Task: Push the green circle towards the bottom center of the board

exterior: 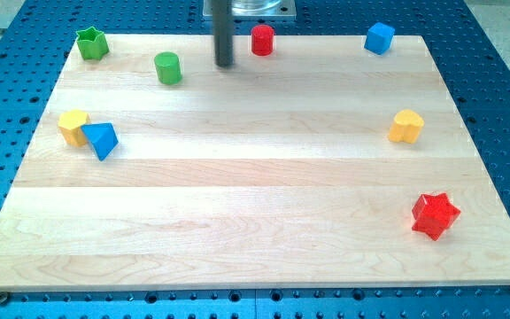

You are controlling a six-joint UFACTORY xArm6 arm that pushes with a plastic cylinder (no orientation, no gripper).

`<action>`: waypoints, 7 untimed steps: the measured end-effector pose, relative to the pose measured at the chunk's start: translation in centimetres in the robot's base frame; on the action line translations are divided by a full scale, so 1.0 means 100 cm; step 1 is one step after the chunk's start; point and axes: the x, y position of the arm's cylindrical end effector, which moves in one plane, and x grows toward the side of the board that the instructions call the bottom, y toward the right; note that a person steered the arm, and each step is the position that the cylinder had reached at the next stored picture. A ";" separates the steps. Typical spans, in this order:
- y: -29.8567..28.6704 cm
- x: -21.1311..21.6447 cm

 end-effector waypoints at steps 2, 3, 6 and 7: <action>-0.032 0.099; 0.019 0.176; 0.060 0.209; 0.032 0.250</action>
